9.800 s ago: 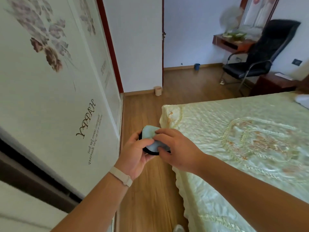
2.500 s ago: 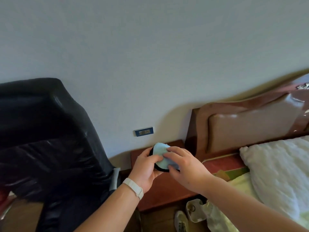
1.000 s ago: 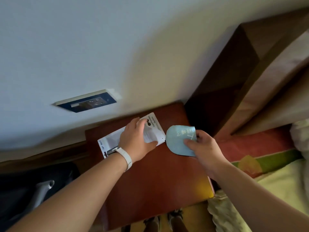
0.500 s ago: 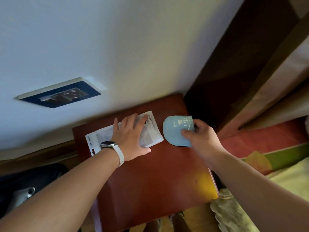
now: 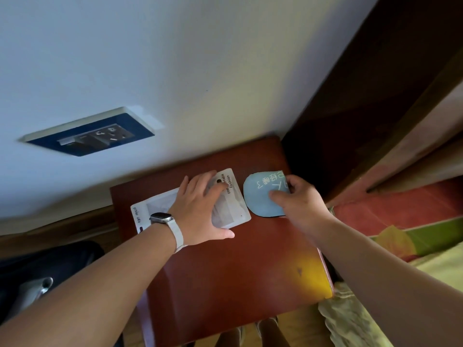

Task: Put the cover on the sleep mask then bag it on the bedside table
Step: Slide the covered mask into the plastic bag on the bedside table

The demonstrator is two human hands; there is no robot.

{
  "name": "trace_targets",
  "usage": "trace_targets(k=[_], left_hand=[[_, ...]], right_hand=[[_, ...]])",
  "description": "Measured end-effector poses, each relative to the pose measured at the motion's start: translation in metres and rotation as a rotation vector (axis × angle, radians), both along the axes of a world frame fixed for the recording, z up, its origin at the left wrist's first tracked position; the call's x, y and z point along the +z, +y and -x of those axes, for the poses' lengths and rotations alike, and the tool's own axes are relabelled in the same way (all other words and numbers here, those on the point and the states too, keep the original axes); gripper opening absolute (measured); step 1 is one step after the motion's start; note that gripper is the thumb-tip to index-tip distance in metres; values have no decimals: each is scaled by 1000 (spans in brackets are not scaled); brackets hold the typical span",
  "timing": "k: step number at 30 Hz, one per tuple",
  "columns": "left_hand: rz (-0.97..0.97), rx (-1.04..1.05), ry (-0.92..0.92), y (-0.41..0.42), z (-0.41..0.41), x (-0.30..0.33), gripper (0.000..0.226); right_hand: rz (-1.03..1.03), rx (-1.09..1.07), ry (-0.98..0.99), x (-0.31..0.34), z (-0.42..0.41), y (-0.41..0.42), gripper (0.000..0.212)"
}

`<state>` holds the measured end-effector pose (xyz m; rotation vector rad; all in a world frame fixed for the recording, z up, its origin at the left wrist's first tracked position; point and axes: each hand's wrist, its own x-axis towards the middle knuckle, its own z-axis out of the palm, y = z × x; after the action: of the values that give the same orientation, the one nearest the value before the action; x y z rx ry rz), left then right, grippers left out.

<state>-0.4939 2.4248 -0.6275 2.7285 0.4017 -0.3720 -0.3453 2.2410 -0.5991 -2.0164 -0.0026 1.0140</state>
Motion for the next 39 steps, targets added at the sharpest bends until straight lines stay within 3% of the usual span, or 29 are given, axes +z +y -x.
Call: trace_targets(k=[3, 6, 9, 13, 21, 32, 39], left_hand=[[10, 72, -113, -9, -4, 1, 90], [-100, 312, -215, -23, -14, 3, 66], [-86, 586, -55, -37, -29, 9, 66], [24, 715, 136, -43, -47, 6, 62], [50, 638, 262, -34, -52, 1, 31], [-20, 431, 405, -40, -56, 7, 24], [153, 318, 256, -34, -38, 27, 22]], right_hand=[[22, 2, 11, -3, 1, -3, 12], [28, 5, 33, -6, 5, -6, 13], [26, 4, 43, -8, 8, -6, 15], [9, 3, 44, -7, 10, -6, 16], [-5, 35, 43, -5, 11, -9, 13], [-70, -25, 91, -4, 14, -13, 19], [-281, -171, 396, 0, 14, -13, 24]])
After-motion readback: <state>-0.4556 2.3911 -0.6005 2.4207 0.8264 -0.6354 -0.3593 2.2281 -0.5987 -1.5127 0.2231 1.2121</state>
